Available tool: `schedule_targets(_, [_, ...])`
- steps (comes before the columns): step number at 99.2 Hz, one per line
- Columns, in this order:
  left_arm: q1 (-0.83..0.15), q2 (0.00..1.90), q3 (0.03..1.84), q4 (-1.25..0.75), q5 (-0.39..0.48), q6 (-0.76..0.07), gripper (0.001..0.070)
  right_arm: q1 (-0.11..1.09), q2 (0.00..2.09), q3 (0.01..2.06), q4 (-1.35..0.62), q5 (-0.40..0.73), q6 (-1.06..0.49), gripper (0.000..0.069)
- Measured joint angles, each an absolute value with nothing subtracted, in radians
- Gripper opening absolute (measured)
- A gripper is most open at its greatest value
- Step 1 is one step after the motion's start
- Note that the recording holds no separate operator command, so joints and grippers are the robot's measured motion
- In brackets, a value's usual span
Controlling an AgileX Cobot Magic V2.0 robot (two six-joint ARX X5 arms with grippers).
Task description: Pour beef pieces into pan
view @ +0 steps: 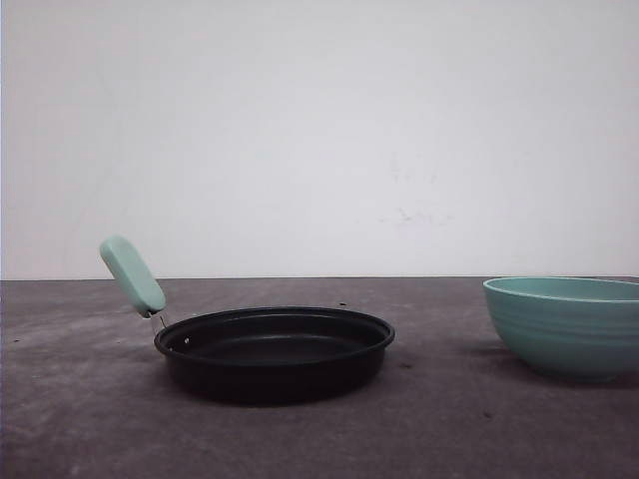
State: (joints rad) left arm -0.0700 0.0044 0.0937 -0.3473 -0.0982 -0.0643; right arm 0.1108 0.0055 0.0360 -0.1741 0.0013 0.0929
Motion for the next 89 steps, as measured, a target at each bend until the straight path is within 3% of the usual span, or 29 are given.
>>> schedule_targets(22, [-0.07,0.004,0.102,-0.307,-0.095,-0.341,0.0024,0.111,0.005,0.036,-0.001,0.014,0.212,0.0005])
schedule_targets(37, [-0.07,0.004,0.143,-0.303,0.002,-0.479,0.0024,0.111,0.005,0.036,0.012,0.015,0.329,0.0005])
schedule_targets(50, [-0.07,0.004,0.176,-0.302,0.106,-0.516,0.0024,0.111,0.005,0.036,0.012,0.023,0.429,0.0005])
schedule_targets(65, [-0.07,0.004,0.181,-0.306,0.132,-0.524,0.0024,0.111,0.005,0.036,0.019,-0.004,0.474,0.0005])
schedule_targets(89, [-0.07,0.004,0.181,-0.357,0.184,-0.526,0.0024,0.111,0.005,0.036,0.19,-0.106,0.488,0.0005])
